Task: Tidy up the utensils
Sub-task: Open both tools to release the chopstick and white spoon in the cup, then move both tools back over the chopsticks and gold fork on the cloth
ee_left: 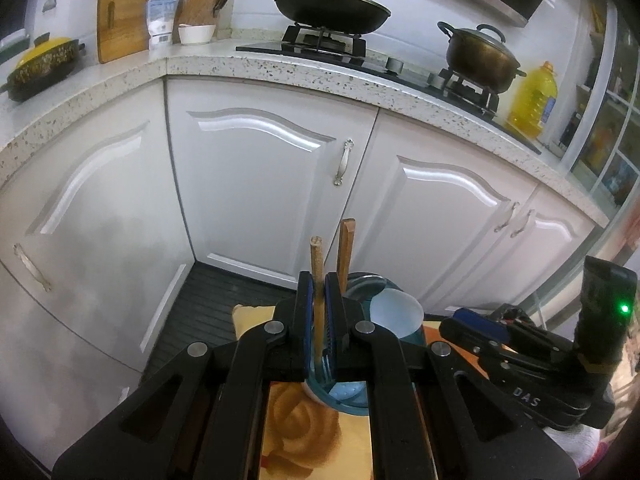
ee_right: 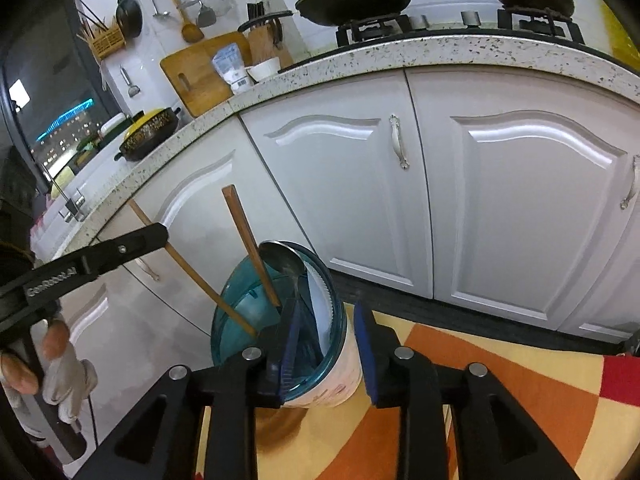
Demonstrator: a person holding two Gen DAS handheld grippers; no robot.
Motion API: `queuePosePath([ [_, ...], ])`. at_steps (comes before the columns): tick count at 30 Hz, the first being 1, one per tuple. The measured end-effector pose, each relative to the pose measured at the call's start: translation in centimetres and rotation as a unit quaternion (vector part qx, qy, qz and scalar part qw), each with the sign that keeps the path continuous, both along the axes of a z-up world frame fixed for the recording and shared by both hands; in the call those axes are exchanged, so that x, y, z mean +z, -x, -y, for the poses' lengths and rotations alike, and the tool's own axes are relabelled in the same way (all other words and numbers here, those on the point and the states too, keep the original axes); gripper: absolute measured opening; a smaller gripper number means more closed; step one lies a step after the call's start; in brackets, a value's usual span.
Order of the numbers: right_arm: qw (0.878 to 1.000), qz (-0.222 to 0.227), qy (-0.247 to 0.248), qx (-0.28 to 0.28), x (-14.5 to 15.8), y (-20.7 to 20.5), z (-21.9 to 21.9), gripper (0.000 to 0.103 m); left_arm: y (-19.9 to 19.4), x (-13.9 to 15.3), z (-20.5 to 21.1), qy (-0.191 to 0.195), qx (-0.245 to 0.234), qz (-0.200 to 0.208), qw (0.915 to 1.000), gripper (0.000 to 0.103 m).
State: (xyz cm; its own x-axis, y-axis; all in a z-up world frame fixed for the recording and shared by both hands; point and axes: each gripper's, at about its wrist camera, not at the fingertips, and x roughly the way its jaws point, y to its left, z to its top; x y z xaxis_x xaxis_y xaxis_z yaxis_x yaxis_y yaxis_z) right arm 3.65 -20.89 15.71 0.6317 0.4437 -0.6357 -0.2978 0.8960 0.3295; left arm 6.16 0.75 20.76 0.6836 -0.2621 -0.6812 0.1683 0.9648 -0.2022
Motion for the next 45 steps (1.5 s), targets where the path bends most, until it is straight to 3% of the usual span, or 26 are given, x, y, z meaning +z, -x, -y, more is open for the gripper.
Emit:
queuePosePath([
  [4, 1.000, 0.001, 0.000, 0.001, 0.2, 0.6, 0.0, 0.031, 0.0, -0.2, 0.0, 0.006, 0.001, -0.011, 0.9999, 0.007],
  [6, 1.000, 0.000, 0.000, 0.000, 0.1, 0.9, 0.1, 0.035, 0.2, -0.1, 0.0, 0.005, 0.002, -0.012, 0.9999, 0.015],
  [9, 1.000, -0.005, 0.001, -0.003, 0.1, 1.2, 0.2, 0.035, 0.6, 0.2, 0.1, 0.009, 0.005, -0.010, 0.9999, 0.042],
  [10, 1.000, -0.007, 0.002, -0.004, 0.1, 1.4, 0.3, 0.036, 0.7, 0.3, 0.1, 0.011, 0.006, -0.008, 0.9999, 0.045],
  [26, 1.000, 0.006, 0.017, -0.022, 1.8, 5.6, 1.7, 0.038, 5.0, 1.9, 1.6, -0.018, -0.005, 0.022, 0.9996, 0.048],
  [39, 0.998, 0.016, 0.031, -0.053, 2.8, 9.9, 3.8, 0.041, 9.1, 1.1, 3.7, -0.024, -0.028, 0.022, 0.9991, 0.049],
  [45, 0.997, 0.004, 0.040, -0.069, 1.7, 11.7, 5.0, 0.041, 10.5, 0.6, 4.9, -0.031, -0.035, 0.022, 0.9987, 0.050],
])
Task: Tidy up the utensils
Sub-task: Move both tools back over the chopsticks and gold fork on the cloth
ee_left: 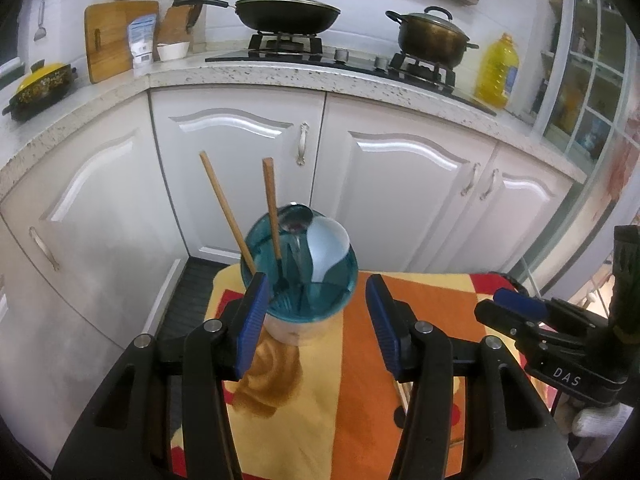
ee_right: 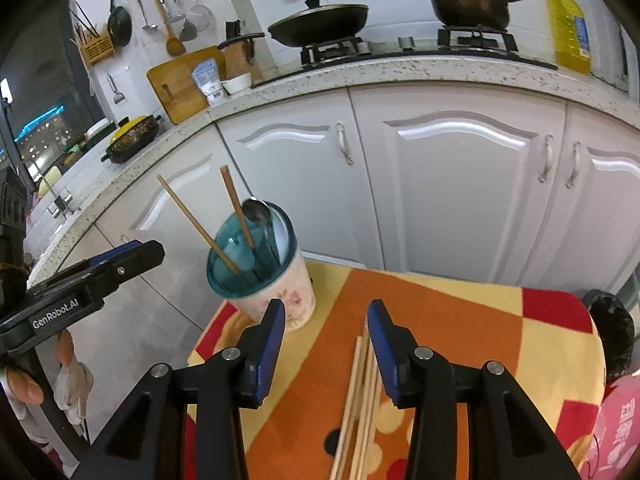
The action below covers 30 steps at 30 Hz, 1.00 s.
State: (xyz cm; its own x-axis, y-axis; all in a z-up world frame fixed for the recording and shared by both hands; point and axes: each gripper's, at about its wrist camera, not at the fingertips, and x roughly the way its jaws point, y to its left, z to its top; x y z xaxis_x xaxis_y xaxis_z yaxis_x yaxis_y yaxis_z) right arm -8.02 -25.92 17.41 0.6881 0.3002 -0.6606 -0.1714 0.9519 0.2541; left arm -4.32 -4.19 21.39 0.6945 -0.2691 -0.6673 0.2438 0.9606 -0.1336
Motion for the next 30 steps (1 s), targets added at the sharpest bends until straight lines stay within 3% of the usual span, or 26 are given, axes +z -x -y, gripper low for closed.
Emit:
queuePosePath([
  [16, 0.998, -0.052, 0.015, -0.041, -4.0, 4.0, 4.9, 0.042, 2.1, -3.4, 2.9, 0.007, -0.042, -0.046, 0.9981, 0.052],
  [26, 0.989, -0.135, 0.021, -0.049, -9.7, 7.8, 8.7, 0.042, 2.8, -8.4, 4.3, -0.001, -0.067, -0.111, 0.9915, 0.052],
  [30, 0.983, -0.178, 0.024, -0.027, -11.9, 10.2, 9.1, 0.042, 3.0, -10.3, 4.6, -0.002, -0.071, -0.137, 0.9880, 0.052],
])
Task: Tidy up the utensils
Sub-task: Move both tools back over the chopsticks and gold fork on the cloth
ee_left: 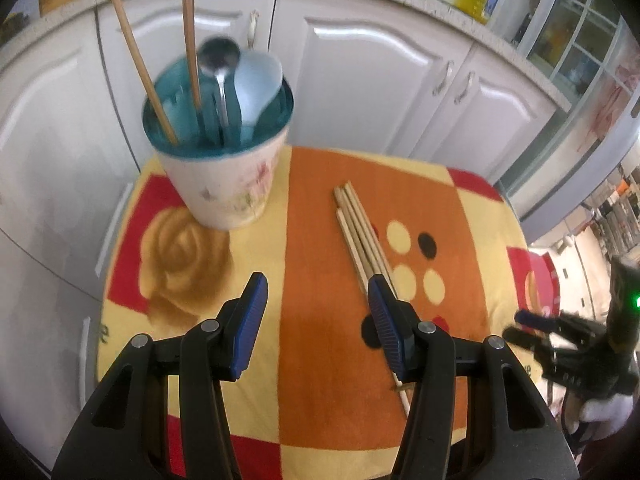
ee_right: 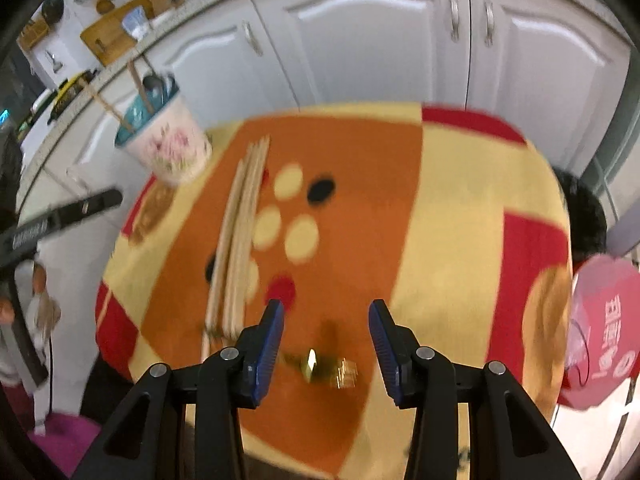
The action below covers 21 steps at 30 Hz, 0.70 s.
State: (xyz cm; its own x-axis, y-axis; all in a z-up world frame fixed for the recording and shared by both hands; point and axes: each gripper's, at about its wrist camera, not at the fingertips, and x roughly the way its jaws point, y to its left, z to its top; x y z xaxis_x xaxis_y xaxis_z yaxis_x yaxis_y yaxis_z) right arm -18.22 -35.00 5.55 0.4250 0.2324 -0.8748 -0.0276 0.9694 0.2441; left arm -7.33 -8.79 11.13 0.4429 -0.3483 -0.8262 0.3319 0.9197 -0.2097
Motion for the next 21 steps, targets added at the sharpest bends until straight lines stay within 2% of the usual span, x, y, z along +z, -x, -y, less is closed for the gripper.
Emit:
queuePosePath([
  [3, 0.999, -0.029, -0.016, 0.033, -1.2, 1.7, -0.6, 0.042, 0.0, -0.7, 0.4, -0.004, -0.006, -0.008, 0.9999, 0.052],
  [7, 0.994, -0.047, -0.076, 0.056, -2.6, 2.4, -1.7, 0.042, -0.2, -1.1, 0.7, -0.004, -0.005, -0.014, 0.9999, 0.052],
  [12, 0.994, -0.052, -0.092, 0.028, -3.9, 0.7, -1.4, 0.042, -0.2, -1.1, 1.0, -0.001, -0.011, -0.014, 0.9998, 0.052],
  [18, 0.994, 0.004, -0.102, -0.038, -2.7, -3.7, 0.3, 0.042, -0.4, -1.5, 0.8, -0.007, -0.005, -0.019, 0.9998, 0.052],
  [21, 0.993, -0.001, -0.102, -0.051, -2.5, -4.7, 0.9, 0.042, -0.5, -1.6, 0.7, -0.006, -0.004, -0.023, 0.9997, 0.052],
])
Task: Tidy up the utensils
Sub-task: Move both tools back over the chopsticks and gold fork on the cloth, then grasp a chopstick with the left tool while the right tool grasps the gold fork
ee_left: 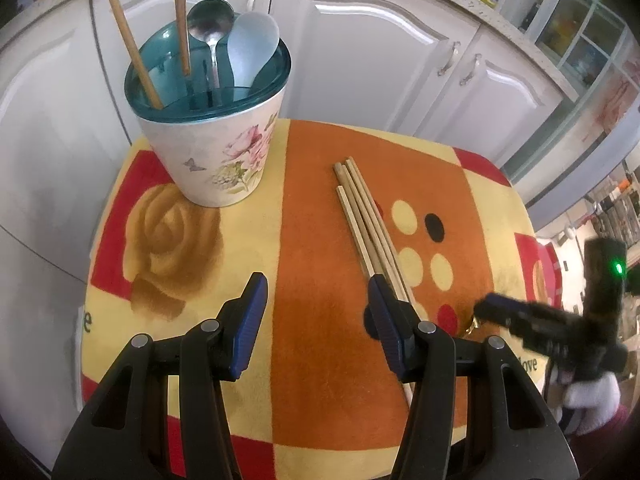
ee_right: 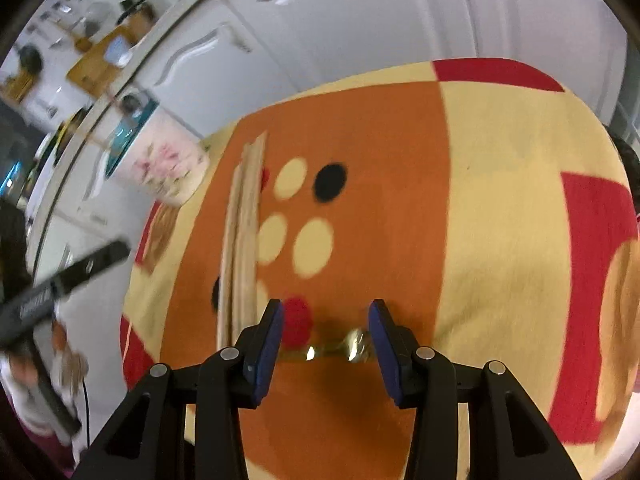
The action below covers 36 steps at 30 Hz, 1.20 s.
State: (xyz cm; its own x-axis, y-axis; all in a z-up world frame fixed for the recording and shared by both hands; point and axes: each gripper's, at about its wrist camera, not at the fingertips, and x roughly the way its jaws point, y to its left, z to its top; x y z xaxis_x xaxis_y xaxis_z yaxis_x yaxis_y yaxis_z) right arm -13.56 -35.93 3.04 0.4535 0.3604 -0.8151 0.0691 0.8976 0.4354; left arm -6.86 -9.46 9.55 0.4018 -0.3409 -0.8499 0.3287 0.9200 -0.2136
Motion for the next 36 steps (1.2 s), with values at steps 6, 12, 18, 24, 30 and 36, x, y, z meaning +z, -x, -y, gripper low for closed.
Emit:
queuePosePath([
  [6, 1.000, -0.007, -0.008, 0.003, 0.4, 2.6, 1.5, 0.042, -0.2, -0.3, -0.6, -0.004, 0.002, 0.003, 1.0000, 0.052],
  [12, 0.996, -0.036, -0.073, 0.034, -1.5, 4.3, 0.6, 0.042, -0.8, -1.5, 0.3, 0.001, -0.001, -0.021, 0.9998, 0.052],
  [18, 0.991, -0.025, -0.134, 0.004, -2.7, 1.8, 0.1, 0.042, -0.4, -1.4, 1.7, -0.003, -0.019, -0.021, 0.9996, 0.052],
  [24, 0.997, 0.008, -0.077, -0.017, -1.7, -2.3, 0.2, 0.042, -0.8, -1.9, 1.5, -0.008, -0.010, -0.027, 0.9995, 0.052],
  [30, 0.998, 0.032, 0.054, 0.027, -1.1, -5.1, -1.2, 0.031, -1.5, -2.6, 1.9, -0.008, -0.007, -0.036, 0.9993, 0.052],
  [36, 0.994, 0.025, 0.103, 0.028, -1.1, -3.6, 0.0, 0.023, -3.2, -3.5, 3.9, 0.002, -0.020, -0.045, 0.9988, 0.051],
])
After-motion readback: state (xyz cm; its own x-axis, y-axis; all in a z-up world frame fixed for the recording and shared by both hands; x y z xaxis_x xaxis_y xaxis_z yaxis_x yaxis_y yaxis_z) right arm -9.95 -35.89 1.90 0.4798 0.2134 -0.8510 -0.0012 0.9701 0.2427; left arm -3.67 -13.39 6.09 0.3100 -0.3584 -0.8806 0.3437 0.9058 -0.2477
